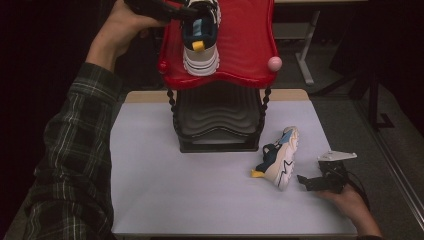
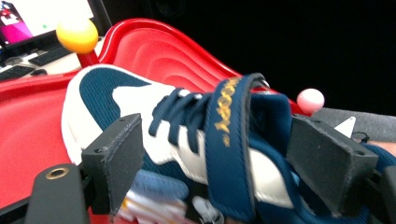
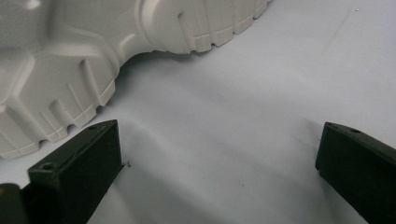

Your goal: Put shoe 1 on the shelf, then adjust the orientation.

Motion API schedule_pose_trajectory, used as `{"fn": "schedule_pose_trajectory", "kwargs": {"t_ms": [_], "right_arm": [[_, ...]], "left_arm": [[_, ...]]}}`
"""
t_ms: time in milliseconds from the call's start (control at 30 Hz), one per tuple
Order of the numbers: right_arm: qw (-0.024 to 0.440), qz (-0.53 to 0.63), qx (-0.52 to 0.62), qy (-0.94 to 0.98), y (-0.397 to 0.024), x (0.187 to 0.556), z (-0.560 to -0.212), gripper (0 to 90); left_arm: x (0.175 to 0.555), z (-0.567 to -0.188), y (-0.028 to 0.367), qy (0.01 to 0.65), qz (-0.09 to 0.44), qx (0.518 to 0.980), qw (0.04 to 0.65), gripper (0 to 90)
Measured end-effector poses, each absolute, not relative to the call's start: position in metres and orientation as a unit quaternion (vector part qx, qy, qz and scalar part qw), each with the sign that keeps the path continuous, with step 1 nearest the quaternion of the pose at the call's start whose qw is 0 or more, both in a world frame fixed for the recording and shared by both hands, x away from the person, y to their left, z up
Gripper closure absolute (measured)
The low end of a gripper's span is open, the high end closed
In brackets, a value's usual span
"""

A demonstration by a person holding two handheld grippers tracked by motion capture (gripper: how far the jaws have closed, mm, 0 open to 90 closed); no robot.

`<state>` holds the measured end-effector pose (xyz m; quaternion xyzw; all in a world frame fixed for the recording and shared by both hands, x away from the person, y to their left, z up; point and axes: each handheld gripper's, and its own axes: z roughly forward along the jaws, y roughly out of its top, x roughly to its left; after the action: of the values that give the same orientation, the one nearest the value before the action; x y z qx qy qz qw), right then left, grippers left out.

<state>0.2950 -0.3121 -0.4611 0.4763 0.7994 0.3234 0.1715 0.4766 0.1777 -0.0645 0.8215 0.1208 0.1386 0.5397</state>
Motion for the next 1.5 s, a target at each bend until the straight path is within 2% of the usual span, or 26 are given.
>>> {"fn": "schedule_pose_trajectory", "kwargs": {"t_ms": [433,833,1133,1500], "right_arm": [[0.170,0.323,0.480,0.798,-0.312,0.295,-0.461,0.0],[0.170,0.322,0.479,0.799,-0.312,0.295,-0.461,0.0],[0.172,0.322,0.478,0.799,-0.312,0.295,-0.461,0.0],[0.172,0.323,0.479,0.798,-0.312,0.295,-0.461,0.0]], "left_arm": [[0.445,-0.081,0.193,0.156,0.155,0.815,0.535,14.7],[0.401,-0.094,0.236,0.161,0.169,0.810,0.538,13.9],[0.370,-0.126,0.264,0.172,0.170,0.801,0.547,13.9],[0.331,-0.185,0.275,0.200,0.187,0.810,0.519,14.0]]}}
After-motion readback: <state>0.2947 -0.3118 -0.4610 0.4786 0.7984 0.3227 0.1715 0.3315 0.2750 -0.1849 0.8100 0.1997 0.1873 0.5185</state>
